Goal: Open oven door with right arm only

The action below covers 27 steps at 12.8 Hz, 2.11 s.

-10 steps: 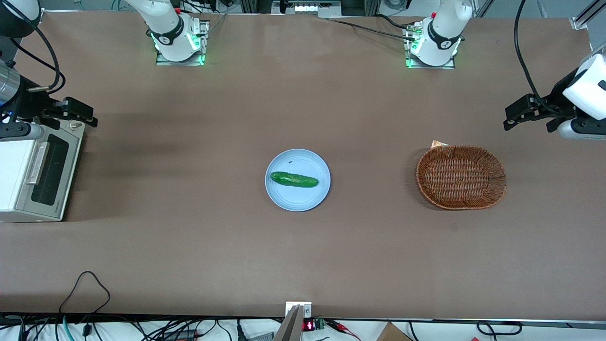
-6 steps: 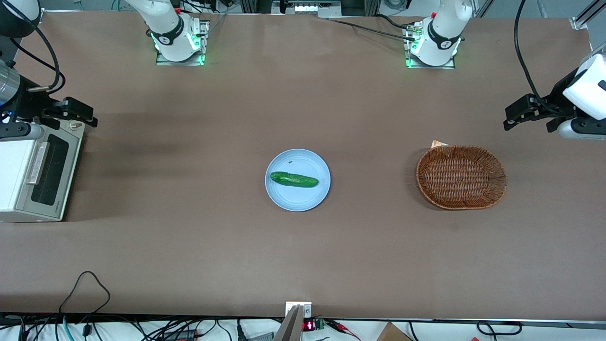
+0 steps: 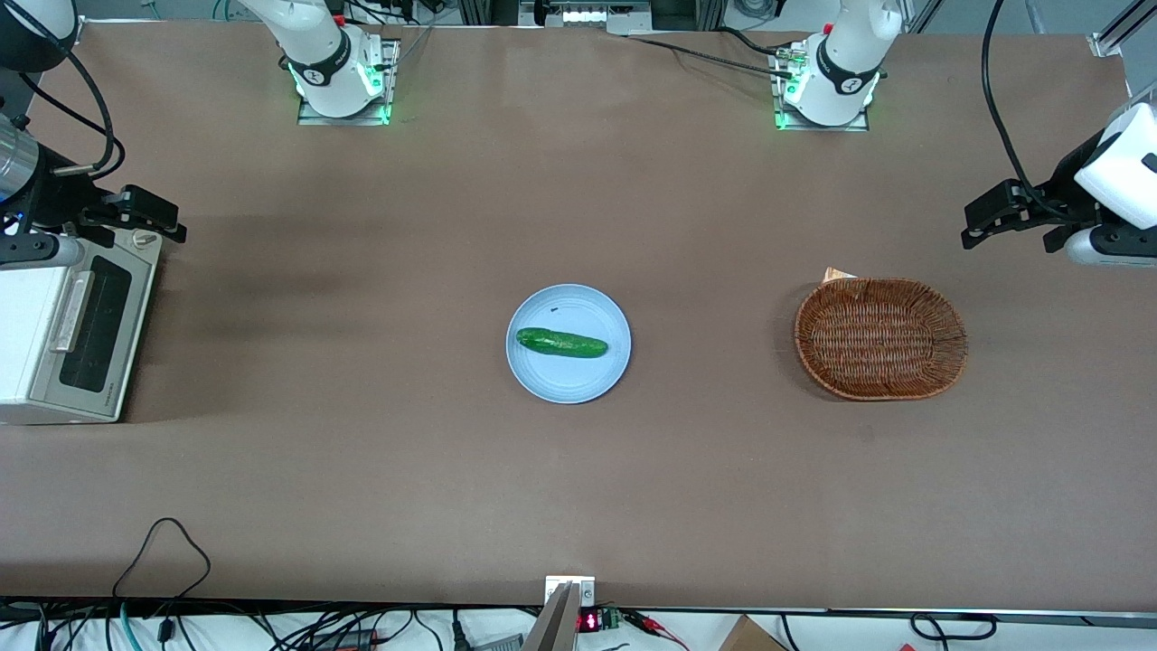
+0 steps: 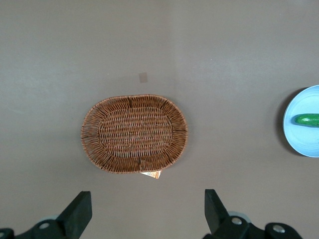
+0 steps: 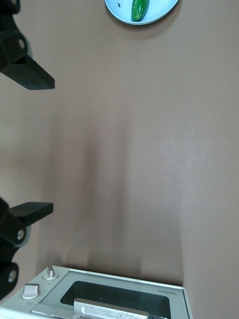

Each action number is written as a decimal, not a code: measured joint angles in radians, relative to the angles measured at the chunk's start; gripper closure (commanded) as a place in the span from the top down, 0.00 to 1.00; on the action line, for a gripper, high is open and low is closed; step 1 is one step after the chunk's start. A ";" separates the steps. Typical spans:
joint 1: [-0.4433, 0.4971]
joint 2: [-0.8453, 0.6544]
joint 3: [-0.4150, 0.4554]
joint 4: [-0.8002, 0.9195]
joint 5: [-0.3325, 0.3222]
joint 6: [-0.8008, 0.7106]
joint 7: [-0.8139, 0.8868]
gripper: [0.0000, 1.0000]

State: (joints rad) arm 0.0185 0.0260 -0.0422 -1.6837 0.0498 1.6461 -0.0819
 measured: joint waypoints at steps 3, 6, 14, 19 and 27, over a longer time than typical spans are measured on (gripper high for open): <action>-0.001 0.000 0.000 0.000 0.000 0.000 0.000 1.00; -0.011 0.000 -0.004 0.000 0.000 0.000 0.005 1.00; -0.017 0.000 -0.004 0.000 0.001 0.000 0.005 1.00; -0.016 0.001 -0.002 0.000 0.001 -0.001 0.005 0.98; -0.016 0.004 -0.001 0.000 0.001 -0.029 0.003 0.06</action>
State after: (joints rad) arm 0.0023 0.0302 -0.0428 -1.6837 0.0508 1.6167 -0.0784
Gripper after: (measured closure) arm 0.678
